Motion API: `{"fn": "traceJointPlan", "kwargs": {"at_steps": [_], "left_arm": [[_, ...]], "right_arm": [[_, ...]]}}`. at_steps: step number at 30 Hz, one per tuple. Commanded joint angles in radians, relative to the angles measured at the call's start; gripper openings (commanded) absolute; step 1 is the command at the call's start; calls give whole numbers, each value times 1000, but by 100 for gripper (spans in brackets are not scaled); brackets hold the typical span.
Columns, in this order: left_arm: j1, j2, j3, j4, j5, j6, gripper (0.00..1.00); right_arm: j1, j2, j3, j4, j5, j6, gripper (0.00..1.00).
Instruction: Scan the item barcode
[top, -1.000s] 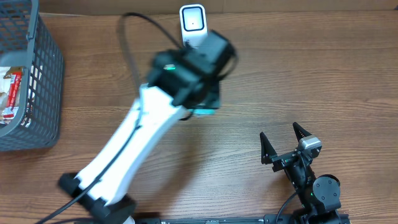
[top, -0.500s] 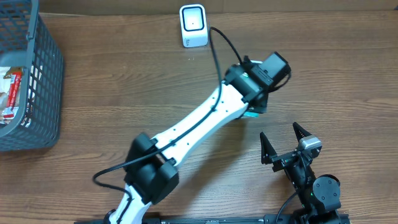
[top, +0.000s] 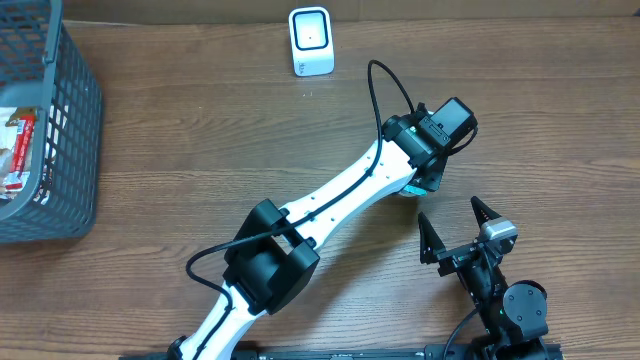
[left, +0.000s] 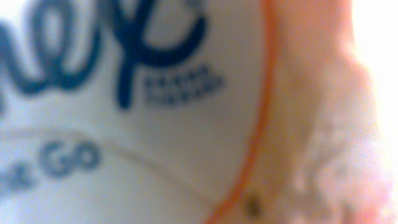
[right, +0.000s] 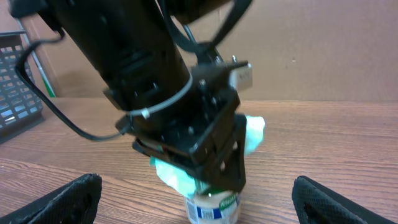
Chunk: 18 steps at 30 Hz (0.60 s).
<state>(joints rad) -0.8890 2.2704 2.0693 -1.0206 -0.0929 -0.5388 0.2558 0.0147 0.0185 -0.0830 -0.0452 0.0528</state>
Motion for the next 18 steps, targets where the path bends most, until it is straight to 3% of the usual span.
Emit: {"fn": "traceJointPlan", "kwargs": {"at_steps": [1, 3, 8, 15, 18], "left_arm": [[-10, 26, 26, 13, 9, 59, 29], [-10, 32, 26, 13, 17, 61, 31], [-9, 32, 26, 4, 61, 91, 47], [-13, 32, 25, -1, 60, 91, 48], [-13, 32, 25, -1, 61, 90, 64]], "right_arm": [[-3, -12, -11, 2, -1, 3, 100], [-3, -12, -11, 2, -1, 4, 100], [-3, -12, -11, 2, -1, 4, 100], [-3, -12, -11, 2, -1, 4, 100], [-3, -12, -11, 2, -1, 4, 100]]}}
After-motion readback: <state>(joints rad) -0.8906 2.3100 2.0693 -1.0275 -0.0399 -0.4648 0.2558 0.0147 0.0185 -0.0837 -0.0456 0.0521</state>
